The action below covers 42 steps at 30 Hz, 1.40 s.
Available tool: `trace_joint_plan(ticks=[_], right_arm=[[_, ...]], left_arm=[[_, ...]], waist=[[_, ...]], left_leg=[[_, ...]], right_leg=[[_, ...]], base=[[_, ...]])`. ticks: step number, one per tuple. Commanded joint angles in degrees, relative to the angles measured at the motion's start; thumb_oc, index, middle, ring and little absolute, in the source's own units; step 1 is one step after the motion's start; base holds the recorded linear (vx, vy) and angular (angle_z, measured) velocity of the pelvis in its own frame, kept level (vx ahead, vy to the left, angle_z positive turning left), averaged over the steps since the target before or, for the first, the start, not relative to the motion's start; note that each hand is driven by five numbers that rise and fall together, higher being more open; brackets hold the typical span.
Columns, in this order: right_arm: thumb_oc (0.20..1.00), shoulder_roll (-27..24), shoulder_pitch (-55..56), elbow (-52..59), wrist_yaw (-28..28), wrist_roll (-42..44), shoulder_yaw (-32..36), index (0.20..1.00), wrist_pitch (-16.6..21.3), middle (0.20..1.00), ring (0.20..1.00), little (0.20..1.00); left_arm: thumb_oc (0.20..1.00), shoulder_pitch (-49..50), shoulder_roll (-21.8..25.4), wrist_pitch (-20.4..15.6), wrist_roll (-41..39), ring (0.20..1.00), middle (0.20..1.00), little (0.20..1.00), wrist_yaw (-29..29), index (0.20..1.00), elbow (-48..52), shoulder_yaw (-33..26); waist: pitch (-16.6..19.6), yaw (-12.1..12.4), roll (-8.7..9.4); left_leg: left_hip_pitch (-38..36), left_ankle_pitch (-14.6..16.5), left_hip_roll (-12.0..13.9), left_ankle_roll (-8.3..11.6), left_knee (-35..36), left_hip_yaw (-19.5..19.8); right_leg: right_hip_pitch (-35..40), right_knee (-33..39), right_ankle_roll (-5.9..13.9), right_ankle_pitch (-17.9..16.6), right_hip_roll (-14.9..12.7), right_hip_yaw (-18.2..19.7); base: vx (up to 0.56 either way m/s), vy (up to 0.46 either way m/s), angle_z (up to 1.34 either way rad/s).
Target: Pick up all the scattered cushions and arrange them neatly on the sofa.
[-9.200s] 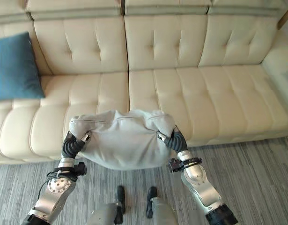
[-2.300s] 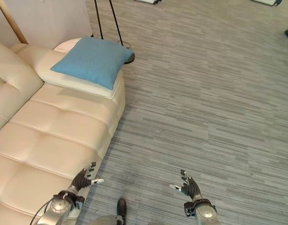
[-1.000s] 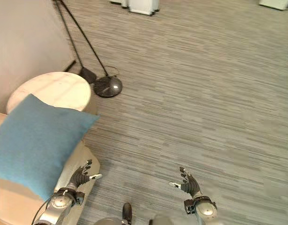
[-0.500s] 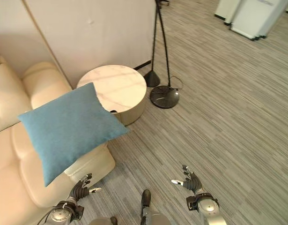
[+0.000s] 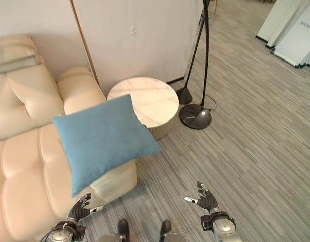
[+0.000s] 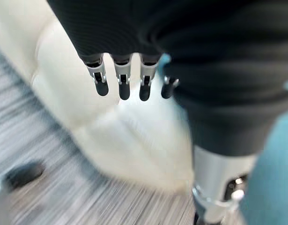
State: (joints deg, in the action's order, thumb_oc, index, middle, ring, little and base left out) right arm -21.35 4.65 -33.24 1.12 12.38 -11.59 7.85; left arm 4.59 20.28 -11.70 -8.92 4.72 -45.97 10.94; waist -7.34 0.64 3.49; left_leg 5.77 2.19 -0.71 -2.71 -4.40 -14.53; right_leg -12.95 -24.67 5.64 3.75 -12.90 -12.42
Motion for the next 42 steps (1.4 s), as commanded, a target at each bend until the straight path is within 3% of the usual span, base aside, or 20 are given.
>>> trace_joint_plan(ticks=[1,6,7,12,18,24,29,34,39,40,42], right_arm=[[1.0,0.04,-2.3,3.34,0.54,-0.75,-0.49,1.0,2.35,1.0,1.0,1.0],[1.0,-0.49,-2.85,3.92,0.71,-0.7,-0.92,1.0,2.54,1.0,1.0,1.0],[1.0,-0.85,-3.4,4.25,0.84,-0.72,-1.38,1.0,2.74,1.0,1.0,1.0],[1.0,-2.12,-4.07,6.12,1.11,-1.47,-1.7,1.0,3.37,1.0,1.0,1.0],[1.0,-4.91,-7.77,9.74,1.3,-2.6,-3.92,1.0,3.81,1.0,1.0,1.0],[1.0,-6.17,-14.83,6.61,2.01,-1.63,-6.58,1.0,2.61,1.0,1.0,1.0],[1.0,-5.3,-23.76,-0.57,3.24,0.29,-9.84,1.0,1.53,1.0,1.0,1.0],[1.0,-1.99,-36.55,-8.39,4.89,1.87,-15.37,1.0,0.67,1.0,1.0,1.0],[1.0,5.09,-49.59,-16.28,6.57,4.08,-20.98,1.0,0.52,1.0,1.0,1.0],[0.774,8.99,-53.02,-17.71,6.84,5.59,-23.39,0.774,0.74,0.774,0.774,0.774],[0.373,11.09,-54.35,-17.14,7.02,6.96,-25.12,0.373,1.37,0.373,0.373,0.373]], left_arm=[[1.0,-0.04,3.01,-2.0,-1.93,1.0,1.0,1.0,1.37,1.0,3.04,-3.27],[1.0,0.33,3.34,-2.36,-2.12,1.0,1.0,1.0,1.66,1.0,1.7,-4.04],[1.0,0.13,3.18,-2.44,-2.2,1.0,1.0,1.0,1.83,1.0,1.23,-4.2],[1.0,-0.66,3.41,-2.64,-0.99,1.0,1.0,1.0,2.32,1.0,-0.21,-4.12],[1.0,-1.77,4.63,-3.05,-4.58,1.0,1.0,1.0,3.14,1.0,-1.3,-7.66],[1.0,-7.57,6.81,-3.62,-9.33,1.0,1.0,1.0,4.2,1.0,-1.36,-7.31],[1.0,-15.95,8.31,-3.73,-9.5,1.0,1.0,1.0,4.9,1.0,-2.19,-1.9],[1.0,-27.69,9.27,-3.73,-9.74,1.0,1.0,1.0,6.61,1.0,-5.41,3.87],[1.0,-40.59,8.05,-3.41,-11.62,1.0,1.0,1.0,8.86,1.0,-13.91,8.5],[1.0,-45.2,5.96,-3.16,-12.87,1.0,1.0,1.0,9.74,1.0,-16.52,10.53],[1.0,-47.32,3.91,-3.38,-13.49,1.0,1.0,1.0,10.06,1.0,-17.14,12.04]], waist=[[-1.28,0.58,0.53],[-1.75,0.07,-0.08],[-2.55,-0.47,0.14],[-2.77,-0.76,1.42],[-0.45,1.06,1.8],[-0.67,1.48,1.67],[-3.02,1.21,1.11],[-6.26,0.87,0.37],[-9.01,0.59,0.54],[-10.25,0.57,0.87],[-10.97,0.41,1.19]], left_leg=[[0.1,1.28,0.52,0.65,-1.52,4.41],[-2.0,1.16,0.07,0.99,-0.03,7.51],[-3.16,1.27,-0.33,1.33,0.41,9.5],[-3.34,1.93,-1.57,2.23,-0.48,13.12],[-3.19,0.93,-0.57,5.28,0.56,15.82],[-3.76,0.35,0.02,6.02,1.81,16.94],[-1.03,-0.74,0.46,6.28,2.61,17.02],[5.14,-2.51,0.88,6.5,2.46,16.01],[8.89,-4.0,1.27,6.93,2.31,14.9],[9.7,-4.54,1.49,7.2,2.44,14.65],[10.05,-4.89,1.61,7.44,2.69,14.6]], right_leg=[[7.51,-1.96,2.51,-3.58,0.99,1.62],[4.51,3.49,2.02,-1.63,3.97,2.39],[1.94,7.57,2.42,-1.81,6.11,4.98],[2.48,14.26,2.66,-3.05,8.0,9.35],[9.68,22.75,0.44,-2.34,8.71,4.39],[10.75,23.13,-0.65,-1.18,9.14,2.34],[7.01,22.32,-0.91,-1.38,9.13,1.94],[-0.62,20.24,-1.05,-2.7,9.26,3.48],[-4.76,19.89,-0.62,-4.25,9.47,5.1],[-5.47,20.2,-0.38,-4.8,9.5,5.54],[-5.73,20.58,-0.23,-5.08,9.57,5.8]], base=[[0.24,0.109,0.28],[0.13,-0.035,0.44],[0.13,-0.095,0.53],[0.1,-0.13,0.4],[0.13,-0.199,0.69],[0.05,-0.073,0.26],[-0.08,-0.029,0.12],[-0.17,0.021,0.01],[-0.1,0.028,-0.09],[-0.07,0.016,-0.17],[-0.03,0.016,-0.11]])
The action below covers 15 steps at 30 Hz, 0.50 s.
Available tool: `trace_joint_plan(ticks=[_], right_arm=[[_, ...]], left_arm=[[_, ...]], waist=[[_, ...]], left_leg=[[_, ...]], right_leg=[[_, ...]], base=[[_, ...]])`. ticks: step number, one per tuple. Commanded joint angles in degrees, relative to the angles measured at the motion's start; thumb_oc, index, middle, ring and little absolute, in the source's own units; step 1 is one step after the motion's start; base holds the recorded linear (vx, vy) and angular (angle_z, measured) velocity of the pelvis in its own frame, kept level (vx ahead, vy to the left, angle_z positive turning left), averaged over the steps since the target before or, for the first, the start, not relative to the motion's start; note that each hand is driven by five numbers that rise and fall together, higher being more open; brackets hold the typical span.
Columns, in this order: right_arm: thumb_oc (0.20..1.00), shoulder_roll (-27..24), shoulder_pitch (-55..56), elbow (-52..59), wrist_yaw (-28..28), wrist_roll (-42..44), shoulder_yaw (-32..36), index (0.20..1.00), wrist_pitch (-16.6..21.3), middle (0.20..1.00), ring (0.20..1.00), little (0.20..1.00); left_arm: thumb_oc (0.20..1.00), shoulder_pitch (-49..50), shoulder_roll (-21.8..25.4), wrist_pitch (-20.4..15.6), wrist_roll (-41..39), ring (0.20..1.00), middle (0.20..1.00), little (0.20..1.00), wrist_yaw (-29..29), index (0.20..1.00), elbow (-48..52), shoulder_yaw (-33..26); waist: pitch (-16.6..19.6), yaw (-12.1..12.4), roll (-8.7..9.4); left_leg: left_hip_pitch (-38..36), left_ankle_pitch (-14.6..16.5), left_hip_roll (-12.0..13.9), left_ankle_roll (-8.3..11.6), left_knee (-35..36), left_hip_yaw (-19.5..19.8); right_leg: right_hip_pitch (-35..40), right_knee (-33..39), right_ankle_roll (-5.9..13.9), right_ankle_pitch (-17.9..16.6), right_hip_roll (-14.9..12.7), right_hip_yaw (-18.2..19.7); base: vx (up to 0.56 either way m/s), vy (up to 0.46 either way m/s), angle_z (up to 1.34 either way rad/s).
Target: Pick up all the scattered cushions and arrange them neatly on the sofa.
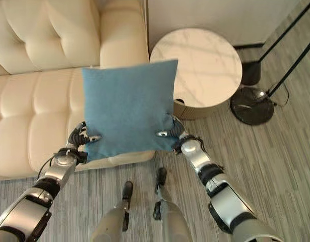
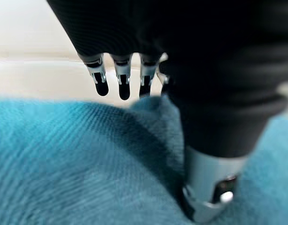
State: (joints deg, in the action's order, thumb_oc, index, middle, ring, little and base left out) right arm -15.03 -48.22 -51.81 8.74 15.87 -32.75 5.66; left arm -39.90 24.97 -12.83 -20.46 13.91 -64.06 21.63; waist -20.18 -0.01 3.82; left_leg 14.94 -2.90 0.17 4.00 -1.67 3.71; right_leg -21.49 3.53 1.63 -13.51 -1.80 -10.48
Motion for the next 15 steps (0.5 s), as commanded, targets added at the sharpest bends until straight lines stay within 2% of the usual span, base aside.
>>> trace_joint_plan(ticks=[1,3,8,12,15], right_arm=[[0.2,5.31,-2.04,2.42,-0.4,4.31,-4.49,0.2,3.94,0.2,0.2,0.2],[0.2,6.32,-1.33,4.57,-0.26,5.67,-5.44,0.2,4.71,0.2,0.2,0.2],[0.2,4.37,3.43,15.22,-0.64,5.97,-5.17,0.2,6.62,0.2,0.2,0.2],[0.2,2.15,11.83,28.03,-2.6,7.17,-2.8,0.2,8.13,0.2,0.2,0.2],[0.2,-0.19,18.79,40.24,-6.19,7.26,-1.18,0.2,9.59,0.2,0.2,0.2]], left_arm=[[0.2,-3.67,-1.8,-2.57,-2.6,0.2,0.2,0.2,1.4,0.2,2.02,1.9],[0.2,-3.81,-3.65,-3.64,-3.51,0.2,0.2,0.2,2.24,0.2,4.82,2.52],[0.2,1.44,-4.67,-6.9,-3.28,0.2,0.2,0.2,3.39,0.2,22.23,3.19],[0.2,10.32,-4.5,-8.01,-2.09,0.2,0.2,0.2,3.13,0.2,36.47,1.01],[0.2,18.18,-3.75,-8.33,-0.05,0.2,0.2,0.2,1.57,0.2,46.4,-1.12]], waist=[[1.55,0.99,1.04],[1.35,0.85,1.39],[2.1,0.7,1.84],[3.68,0.36,2.0],[5.54,-0.21,1.81]], left_leg=[[0.95,0.04,0.72,0.81,0.22,-3.72],[0.94,-0.14,0.73,0.92,0.7,-3.75],[-0.27,0.3,0.4,0.64,1.81,-4.33],[-2.9,1.61,0.04,-0.32,2.06,-5.39],[-5.59,2.77,-0.4,-1.19,2.37,-6.32]], right_leg=[[2.75,-7.31,3.89,11.93,-1.52,3.91],[2.86,-6.59,4.08,11.44,-1.53,4.15],[3.79,-4.97,4.54,10.75,-1.58,4.97],[5.85,-4.51,4.72,10.71,-1.63,5.92],[8.06,-4.46,5.0,10.91,-1.67,6.5]], base=[[-0.02,0.019,-0.05],[0.0,0.0,0.0],[0.01,0.043,-0.06],[0.05,0.075,-0.06],[0.09,0.107,-0.25]])
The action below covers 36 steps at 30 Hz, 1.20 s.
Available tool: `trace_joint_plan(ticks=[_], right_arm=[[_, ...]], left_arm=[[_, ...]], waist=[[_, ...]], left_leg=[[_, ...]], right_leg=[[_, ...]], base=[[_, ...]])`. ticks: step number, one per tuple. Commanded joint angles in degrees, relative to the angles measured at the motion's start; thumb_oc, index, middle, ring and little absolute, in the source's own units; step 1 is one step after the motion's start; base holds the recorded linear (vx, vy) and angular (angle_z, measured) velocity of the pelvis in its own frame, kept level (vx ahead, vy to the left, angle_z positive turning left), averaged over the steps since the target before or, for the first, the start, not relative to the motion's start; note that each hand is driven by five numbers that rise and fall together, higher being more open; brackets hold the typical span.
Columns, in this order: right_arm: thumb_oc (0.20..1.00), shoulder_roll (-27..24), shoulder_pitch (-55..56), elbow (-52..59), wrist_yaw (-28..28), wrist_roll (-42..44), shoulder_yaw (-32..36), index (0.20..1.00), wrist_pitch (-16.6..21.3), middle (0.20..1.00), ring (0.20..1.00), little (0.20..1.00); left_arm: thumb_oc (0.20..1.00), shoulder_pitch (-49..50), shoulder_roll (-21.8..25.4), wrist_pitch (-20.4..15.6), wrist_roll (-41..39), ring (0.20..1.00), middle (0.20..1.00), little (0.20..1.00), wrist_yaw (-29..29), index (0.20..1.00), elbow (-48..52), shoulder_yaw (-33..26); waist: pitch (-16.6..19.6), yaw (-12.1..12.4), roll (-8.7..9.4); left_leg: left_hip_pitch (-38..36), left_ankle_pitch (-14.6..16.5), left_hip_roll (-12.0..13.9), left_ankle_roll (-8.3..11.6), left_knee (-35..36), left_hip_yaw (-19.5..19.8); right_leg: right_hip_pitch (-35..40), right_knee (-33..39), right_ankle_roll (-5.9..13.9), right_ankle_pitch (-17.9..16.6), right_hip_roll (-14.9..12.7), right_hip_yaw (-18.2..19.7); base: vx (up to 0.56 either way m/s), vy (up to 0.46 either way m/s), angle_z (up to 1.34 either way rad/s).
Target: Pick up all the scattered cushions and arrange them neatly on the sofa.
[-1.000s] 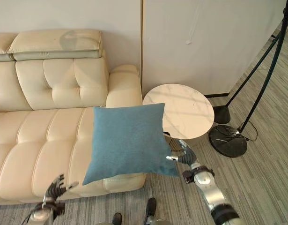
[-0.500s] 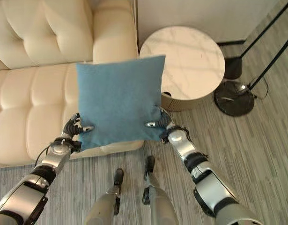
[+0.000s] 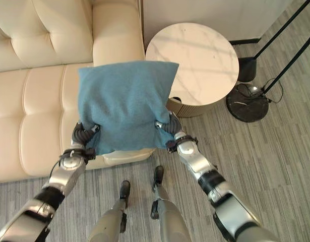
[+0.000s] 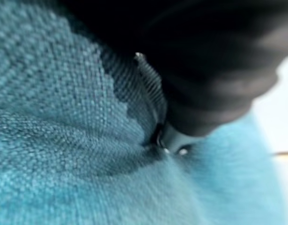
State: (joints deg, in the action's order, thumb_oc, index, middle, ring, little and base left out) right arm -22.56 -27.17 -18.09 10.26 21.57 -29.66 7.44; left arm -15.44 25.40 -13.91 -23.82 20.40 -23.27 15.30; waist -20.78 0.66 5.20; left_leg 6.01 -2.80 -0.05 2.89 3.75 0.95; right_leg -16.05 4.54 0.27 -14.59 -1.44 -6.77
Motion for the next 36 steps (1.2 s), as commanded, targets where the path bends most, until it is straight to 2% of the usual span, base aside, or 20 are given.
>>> trace_joint_plan(ticks=[1,7,13,17,20,21,22,23,24,26,27,28,29,30,31,32,34,36], right_arm=[[0.2,6.82,-0.01,9.58,-8.87,1.77,-3.74,0.2,8.21,0.2,0.2,0.2],[0.2,2.92,12.13,25.03,-13.13,4.72,-0.3,0.2,9.22,0.2,0.2,0.2],[0.2,1.64,13.27,29.56,-13.42,2.32,0.67,0.2,9.84,0.2,0.2,0.2],[0.2,0.92,13.07,28.79,-12.08,-0.45,1.51,0.2,10.06,0.2,0.2,0.2],[0.2,0.43,12.93,28.82,-11.91,-1.4,2.33,0.2,9.98,0.2,0.2,0.2],[0.2,0.17,12.32,28.98,-10.74,-2.73,2.56,0.2,10.12,0.2,0.2,0.2],[0.2,0.23,11.27,27.71,-9.78,-3.14,2.69,0.2,10.01,0.2,0.2,0.2],[0.2,-0.46,11.38,27.16,-9.26,-3.62,3.5,0.2,10.31,0.2,0.2,0.2],[0.2,-1.15,11.65,26.4,-8.78,-4.01,3.85,0.2,10.17,0.2,0.2,0.2],[0.2,-2.39,12.52,26.04,-8.23,-4.42,4.76,0.2,9.97,0.2,0.2,0.2],[0.2,-2.43,12.5,26.05,-8.22,-4.42,4.78,0.2,9.96,0.2,0.2,0.2],[0.2,-2.64,13.24,25.82,-8.35,-4.15,5.09,0.2,9.82,0.2,0.2,0.2],[0.2,-3.23,15.43,26.18,-8.97,-3.01,5.75,0.2,9.84,0.2,0.2,0.2],[0.2,-3.25,15.44,26.21,-8.98,-3.0,5.78,0.2,9.82,0.2,0.2,0.2],[0.2,-3.69,17.25,26.18,-9.87,-2.83,6.32,0.2,9.65,0.2,0.2,0.2],[0.2,-3.98,18.42,25.96,-10.06,-2.67,7.18,0.2,9.55,0.2,0.2,0.2],[0.2,-4.06,19.39,25.79,-9.75,-3.28,8.1,0.2,9.14,0.2,0.2,0.2],[0.2,-3.45,19.29,25.06,-9.49,-3.16,7.94,0.2,8.62,0.2,0.2,0.2]], left_arm=[[0.2,-3.92,-4.11,-7.32,3.76,0.2,0.2,0.2,-5.25,0.2,7.85,4.38],[0.2,7.11,-2.61,-7.66,5.34,0.2,0.2,0.2,-6.62,0.2,21.15,-0.03],[0.2,10.29,-0.13,-8.46,6.95,0.2,0.2,0.2,-6.81,0.2,27.02,-2.05],[0.2,10.04,1.29,-8.53,7.37,0.2,0.2,0.2,-8.56,0.2,28.93,-0.91],[0.2,9.4,2.06,-7.75,6.66,0.2,0.2,0.2,-9.87,0.2,28.93,0.08],[0.2,8.82,2.21,-7.5,6.64,0.2,0.2,0.2,-10.04,0.2,28.2,0.98],[0.2,8.47,2.71,-7.28,6.67,0.2,0.2,0.2,-10.23,0.2,28.0,0.96],[0.2,8.14,2.42,-7.07,6.35,0.2,0.2,0.2,-10.45,0.2,28.52,1.15],[0.2,7.4,1.86,-7.04,5.84,0.2,0.2,0.2,-10.45,0.2,28.08,1.77],[0.2,6.21,0.72,-6.95,5.26,0.2,0.2,0.2,-10.92,0.2,27.62,2.88],[0.2,6.16,0.68,-6.96,5.26,0.2,0.2,0.2,-10.92,0.2,27.6,2.9],[0.2,6.06,0.44,-6.85,5.11,0.2,0.2,0.2,-11.55,0.2,27.42,3.4],[0.2,6.15,0.21,-6.71,4.48,0.2,0.2,0.2,-12.67,0.2,27.3,3.96],[0.2,6.14,0.21,-6.71,4.48,0.2,0.2,0.2,-12.67,0.2,27.3,3.97],[0.2,5.6,-0.6,-6.76,3.8,0.2,0.2,0.2,-12.89,0.2,26.43,4.68],[0.2,5.21,-1.14,-6.56,3.05,0.2,0.2,0.2,-12.72,0.2,25.52,5.41],[0.2,4.68,-1.45,-6.06,2.59,0.2,0.2,0.2,-12.71,0.2,24.82,6.08],[0.2,5.4,-0.97,-5.59,3.36,0.2,0.2,0.2,-12.48,0.2,24.04,6.15]], waist=[[6.79,-1.01,0.31],[9.96,-2.04,-0.75],[9.14,-1.73,-1.1],[9.12,-0.57,-1.71],[10.41,0.94,-1.43],[10.93,2.68,-0.5],[11.06,4.08,-0.33],[10.46,4.05,-0.86],[9.48,3.62,-1.34],[9.06,1.54,-2.0],[9.12,1.57,-2.14],[9.13,0.56,-2.02],[9.64,-1.21,-1.48],[9.72,-1.27,-1.56],[10.61,-2.97,-1.21],[11.34,-4.8,-1.61],[11.95,-6.53,-2.47],[11.93,-6.97,-2.63]], left_leg=[[2.4,3.05,-0.39,-0.36,-3.01,-3.84],[-2.32,4.19,-1.54,-1.98,-1.98,-4.58],[-2.92,2.91,-1.36,-2.92,-0.68,-5.3],[0.0,1.12,-0.32,-2.92,-2.8,-3.09],[3.06,-0.48,-0.43,-2.16,-3.91,-0.01],[5.51,-2.08,-0.77,-1.0,-4.02,1.84],[8.21,-4.89,-0.97,0.88,-3.4,2.78],[11.54,-6.89,-0.84,2.8,-3.4,3.42],[13.07,-7.54,-0.42,3.6,-3.95,1.58],[12.66,-5.63,1.04,2.09,-5.35,-4.75],[12.85,-5.72,1.16,2.1,-5.4,-4.71],[11.68,-3.66,1.88,1.13,-7.04,-7.1],[9.78,0.64,2.19,0.74,-11.11,-7.86],[9.99,0.53,2.24,0.73,-11.17,-7.76],[7.08,2.75,3.51,1.02,-12.48,-10.14],[3.61,2.98,5.87,1.59,-10.8,-14.56],[0.94,2.39,7.88,2.25,-7.84,-19.4],[1.24,2.69,7.54,2.12,-8.13,-19.04]], right_leg=[[3.37,-5.5,6.48,12.12,-2.08,2.94],[6.52,-6.42,7.45,12.31,-2.88,4.07],[3.99,-12.37,9.99,11.21,-2.94,5.36],[5.44,-20.97,8.27,16.54,-1.24,6.57],[8.14,-25.31,7.17,18.57,0.13,7.32],[12.74,-19.18,5.69,22.67,1.26,7.82],[14.04,-13.5,4.39,23.82,1.49,6.94],[13.22,-10.69,3.54,24.03,2.37,6.03],[12.56,-10.48,3.42,23.59,2.28,5.07],[11.32,-10.65,3.74,22.88,1.01,2.17],[11.19,-10.57,3.73,22.68,1.14,2.15],[10.81,-10.61,3.95,22.38,0.1,0.63],[10.47,-10.23,4.01,21.23,-1.85,-1.57],[10.37,-10.11,4.0,21.04,-1.78,-1.66],[10.75,-9.41,3.98,20.11,-3.24,-3.98],[11.45,-8.96,4.24,19.65,-4.25,-6.47],[12.16,-8.67,4.8,19.33,-5.35,-9.78],[12.48,-8.64,5.07,18.74,-6.04,-10.01]], base=[[0.1,0.127,-0.3],[0.05,0.143,-0.16],[-0.1,0.071,-0.2],[-0.17,-0.035,0.15],[-0.15,-0.189,0.79],[-0.33,-0.332,1.12],[-0.46,-0.387,1.16],[-0.46,-0.241,0.67],[-0.39,-0.115,0.56],[-0.23,0.019,0.72],[-0.16,0.029,1.09],[-0.2,0.056,1.29],[-0.2,0.056,1.29],[-0.18,0.082,1.09],[-0.08,0.132,0.93],[-0.1,0.198,1.41],[-0.04,0.231,1.27],[0.03,0.222,0.74]])
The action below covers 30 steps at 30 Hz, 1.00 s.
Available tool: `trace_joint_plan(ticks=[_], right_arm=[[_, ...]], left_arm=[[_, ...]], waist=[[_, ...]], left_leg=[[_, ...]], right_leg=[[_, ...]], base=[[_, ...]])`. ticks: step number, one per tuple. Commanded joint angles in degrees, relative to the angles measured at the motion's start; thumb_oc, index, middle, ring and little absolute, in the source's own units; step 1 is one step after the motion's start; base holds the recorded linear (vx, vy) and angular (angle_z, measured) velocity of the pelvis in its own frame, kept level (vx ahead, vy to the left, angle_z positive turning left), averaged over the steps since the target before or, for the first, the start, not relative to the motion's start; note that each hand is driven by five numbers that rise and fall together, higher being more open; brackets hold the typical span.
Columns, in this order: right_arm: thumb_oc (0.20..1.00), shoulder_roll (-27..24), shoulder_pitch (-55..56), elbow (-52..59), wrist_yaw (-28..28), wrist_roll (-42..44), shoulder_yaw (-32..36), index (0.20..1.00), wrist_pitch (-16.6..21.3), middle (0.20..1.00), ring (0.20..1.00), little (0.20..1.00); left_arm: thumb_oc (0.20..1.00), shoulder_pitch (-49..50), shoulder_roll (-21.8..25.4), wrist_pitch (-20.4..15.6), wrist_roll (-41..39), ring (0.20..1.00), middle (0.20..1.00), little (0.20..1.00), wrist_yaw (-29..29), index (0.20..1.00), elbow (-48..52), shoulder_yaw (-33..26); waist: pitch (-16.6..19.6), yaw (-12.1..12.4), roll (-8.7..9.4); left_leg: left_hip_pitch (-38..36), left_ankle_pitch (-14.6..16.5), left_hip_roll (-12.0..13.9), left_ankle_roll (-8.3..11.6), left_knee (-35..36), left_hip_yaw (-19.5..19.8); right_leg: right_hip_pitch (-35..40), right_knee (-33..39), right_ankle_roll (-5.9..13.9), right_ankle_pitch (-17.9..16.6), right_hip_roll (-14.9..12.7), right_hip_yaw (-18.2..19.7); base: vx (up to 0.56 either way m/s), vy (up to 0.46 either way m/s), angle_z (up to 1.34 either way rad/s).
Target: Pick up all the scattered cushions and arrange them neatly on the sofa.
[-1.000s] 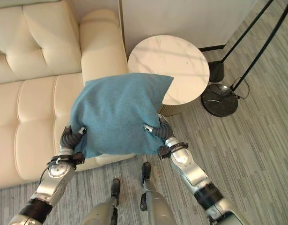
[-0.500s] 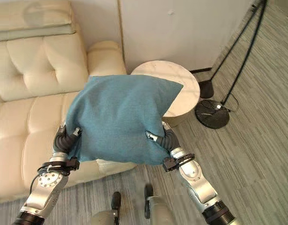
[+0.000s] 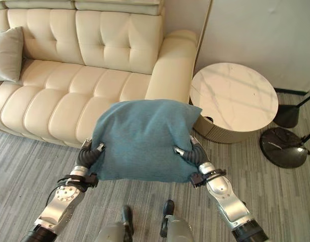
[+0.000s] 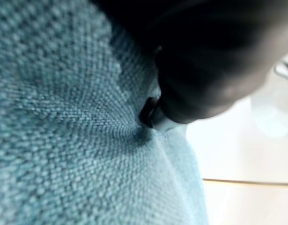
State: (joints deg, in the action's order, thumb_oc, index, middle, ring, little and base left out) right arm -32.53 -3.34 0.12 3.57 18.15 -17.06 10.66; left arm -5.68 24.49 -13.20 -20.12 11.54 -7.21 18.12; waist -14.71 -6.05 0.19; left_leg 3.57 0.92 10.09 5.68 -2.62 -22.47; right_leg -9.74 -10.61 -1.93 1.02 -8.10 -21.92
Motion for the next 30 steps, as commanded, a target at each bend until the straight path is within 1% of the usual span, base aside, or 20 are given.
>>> trace_joint_plan(ticks=[1,5,6,7,9,10,12,14,15,16,17,19,21,22,25,26,27,28,29,30], right_arm=[[0.2,7.06,-4.76,6.57,-2.88,0.56,-4.95,0.2,5.03,0.2,0.2,0.2],[0.2,8.89,-5.41,5.98,-3.64,0.03,-6.26,0.2,4.42,0.2,0.2,0.2],[0.2,8.92,-5.43,5.95,-3.64,0.02,-6.28,0.2,4.43,0.2,0.2,0.2],[0.2,9.75,-5.89,5.99,-4.0,-0.17,-6.73,0.2,4.17,0.2,0.2,0.2],[0.2,10.35,-6.54,5.88,-3.99,-0.55,-7.14,0.2,3.99,0.2,0.2,0.2],[0.2,10.59,-6.85,5.65,-3.83,-0.71,-7.3,0.2,3.94,0.2,0.2,0.2],[0.2,11.04,-6.82,5.1,-3.82,-0.99,-7.62,0.2,3.81,0.2,0.2,0.2],[0.2,11.09,-6.37,4.61,-4.23,-0.66,-7.85,0.2,3.61,0.2,0.2,0.2],[0.2,11.08,-6.38,4.6,-4.23,-0.65,-7.85,0.2,3.61,0.2,0.2,0.2],[0.2,11.0,-6.58,3.92,-4.59,0.45,-8.09,0.2,3.44,0.2,0.2,0.2],[0.2,11.0,-6.58,3.92,-4.59,0.45,-8.09,0.2,3.45,0.2,0.2,0.2],[0.2,10.59,-7.0,3.62,-5.22,2.43,-8.4,0.2,3.71,0.2,0.2,0.2],[0.2,10.31,-6.94,3.33,-5.65,2.99,-8.41,0.2,3.53,0.2,0.2,0.2],[0.2,10.3,-6.94,3.33,-5.65,3.0,-8.42,0.2,3.53,0.2,0.2,0.2],[0.2,10.03,-6.61,2.89,-6.25,3.67,-8.51,0.2,3.3,0.2,0.2,0.2],[0.2,10.0,-6.44,3.2,-6.62,3.95,-8.52,0.2,3.32,0.2,0.2,0.2],[0.2,9.7,-5.78,3.66,-6.77,4.14,-8.36,0.2,3.47,0.2,0.2,0.2],[0.2,8.81,-4.95,4.17,-6.44,3.77,-7.94,0.2,3.82,0.2,0.2,0.2],[0.2,8.78,-4.93,4.18,-6.45,3.77,-7.94,0.2,3.82,0.2,0.2,0.2],[0.2,8.04,-4.92,3.68,-6.24,3.75,-7.38,0.2,3.86,0.2,0.2,0.2]], left_arm=[[0.2,-3.81,0.25,-6.0,-0.02,0.2,0.2,0.2,-3.79,0.2,8.04,2.95],[0.2,-2.14,1.2,-5.34,0.86,0.2,0.2,0.2,-5.01,0.2,8.49,2.22],[0.2,-2.13,1.23,-5.34,0.86,0.2,0.2,0.2,-5.01,0.2,8.5,2.21],[0.2,-2.39,1.39,-5.13,1.25,0.2,0.2,0.2,-5.11,0.2,7.98,2.4],[0.2,-2.89,1.53,-5.1,2.02,0.2,0.2,0.2,-4.8,0.2,7.66,2.66],[0.2,-2.95,1.62,-5.08,2.05,0.2,0.2,0.2,-4.81,0.2,7.59,2.69],[0.2,-2.82,1.67,-4.85,2.28,0.2,0.2,0.2,-4.81,0.2,7.25,2.76],[0.2,-2.63,1.38,-4.69,2.41,0.2,0.2,0.2,-5.42,0.2,6.61,3.34],[0.2,-2.64,1.37,-4.69,2.41,0.2,0.2,0.2,-5.42,0.2,6.6,3.34],[0.2,-2.32,1.26,-4.84,1.89,0.2,0.2,0.2,-5.77,0.2,6.23,3.42],[0.2,-2.32,1.25,-4.84,1.89,0.2,0.2,0.2,-5.77,0.2,6.23,3.41],[0.2,-2.52,1.2,-4.91,1.28,0.2,0.2,0.2,-5.82,0.2,5.38,3.42],[0.2,-2.69,0.74,-4.86,1.19,0.2,0.2,0.2,-5.95,0.2,4.93,3.38],[0.2,-2.69,0.73,-4.86,1.19,0.2,0.2,0.2,-5.95,0.2,4.93,3.38],[0.2,-2.13,0.18,-4.64,1.54,0.2,0.2,0.2,-6.27,0.2,4.53,2.98],[0.2,-1.77,0.15,-4.67,1.33,0.2,0.2,0.2,-6.56,0.2,4.58,2.8],[0.2,-1.02,-0.09,-4.67,1.12,0.2,0.2,0.2,-6.85,0.2,5.02,2.97],[0.2,-0.79,-1.0,-4.61,1.24,0.2,0.2,0.2,-6.91,0.2,4.99,3.56],[0.2,-0.77,-1.03,-4.6,1.25,0.2,0.2,0.2,-6.9,0.2,5.0,3.57],[0.2,-0.68,-1.62,-4.72,1.11,0.2,0.2,0.2,-6.88,0.2,4.86,3.94]], waist=[[5.69,-0.19,2.52],[5.65,0.83,3.31],[5.65,0.85,3.35],[5.64,1.34,3.51],[5.03,1.35,3.87],[4.73,1.3,3.79],[4.09,1.06,3.51],[3.87,0.43,3.05],[4.04,0.47,2.95],[3.69,0.03,2.77],[3.69,0.0,2.76],[2.98,-0.84,3.11],[2.48,-1.57,3.25],[2.42,-1.63,3.22],[2.48,-1.9,3.3],[3.14,-1.71,3.09],[3.58,-1.95,3.01],[4.37,-2.89,2.94],[4.38,-2.95,2.89],[5.26,-3.56,2.05]], left_leg=[[3.64,-0.57,-3.18,-0.9,-1.96,4.76],[3.61,1.3,-5.31,-2.88,-2.75,5.51],[3.58,1.32,-5.35,-2.9,-2.74,5.46],[2.8,2.13,-6.86,-4.14,-2.17,5.96],[2.15,2.9,-8.83,-5.8,-2.14,6.62],[1.74,3.18,-9.49,-6.31,-2.0,6.94],[1.0,3.62,-10.08,-7.02,-2.09,7.46],[-0.66,3.79,-10.66,-7.03,-0.98,8.65],[-0.44,3.6,-10.54,-7.0,-0.9,8.61],[-1.47,4.01,-11.43,-6.87,-0.01,9.75],[-1.47,4.01,-11.42,-6.86,-0.01,9.77],[-2.88,5.44,-12.85,-6.96,-0.1,11.32],[-4.67,7.06,-13.99,-6.86,-0.37,12.65],[-4.71,7.08,-13.96,-6.85,-0.38,12.71],[-7.39,9.38,-15.13,-6.28,-1.16,13.3],[-8.48,10.54,-15.3,-6.04,-1.09,13.44],[-9.38,11.45,-15.38,-5.96,-1.6,13.73],[-9.97,11.12,-15.98,-5.35,-3.08,14.52],[-9.95,11.16,-15.94,-5.33,-3.12,14.58],[-9.84,9.83,-15.08,-3.26,-6.11,14.61]], right_leg=[[6.28,6.3,7.45,2.72,0.12,5.63],[6.7,4.94,8.62,2.15,-1.72,7.19],[6.68,4.89,8.65,2.18,-1.77,7.24],[5.82,1.57,9.21,2.28,-3.02,8.19],[4.16,-3.81,10.23,-0.83,-4.96,9.76],[3.13,-6.69,10.33,-1.85,-5.45,10.64],[1.08,-11.11,10.54,-3.02,-4.94,12.65],[-1.5,-12.24,9.73,-0.75,-1.31,15.26],[-1.65,-11.95,9.65,-1.04,-1.16,15.24],[-4.02,-9.18,9.36,-0.12,0.95,15.42],[-4.0,-9.16,9.36,-0.12,0.96,15.39],[-8.54,-5.05,9.35,-1.51,2.75,14.91],[-10.23,-0.92,10.09,-3.15,3.32,13.09],[-10.12,-0.85,10.09,-3.17,3.33,13.01],[-10.14,3.17,10.61,-4.43,2.92,5.87],[-9.63,3.52,10.5,-3.2,3.51,4.86],[-8.53,3.66,9.88,-2.6,3.69,4.26],[-7.57,3.29,8.11,-3.33,3.78,6.14],[-7.55,3.27,8.1,-3.29,3.79,6.08],[-5.53,3.84,7.2,-3.12,3.67,5.64]], base=[[0.04,0.244,0.43],[0.05,0.216,0.01],[0.06,0.266,-0.02],[0.06,0.272,0.03],[0.07,0.312,0.09],[0.08,0.237,0.2],[0.1,0.194,0.25],[0.12,0.133,0.13],[0.18,0.121,0.14],[0.12,0.075,0.29],[0.18,0.099,0.25],[0.23,0.063,0.26],[0.27,0.043,0.31],[0.23,0.012,0.44],[0.34,0.004,0.42],[0.4,0.008,0.11],[0.49,-0.024,0.19],[0.32,-0.023,0.22],[0.42,-0.074,0.32],[0.32,-0.064,0.73]])
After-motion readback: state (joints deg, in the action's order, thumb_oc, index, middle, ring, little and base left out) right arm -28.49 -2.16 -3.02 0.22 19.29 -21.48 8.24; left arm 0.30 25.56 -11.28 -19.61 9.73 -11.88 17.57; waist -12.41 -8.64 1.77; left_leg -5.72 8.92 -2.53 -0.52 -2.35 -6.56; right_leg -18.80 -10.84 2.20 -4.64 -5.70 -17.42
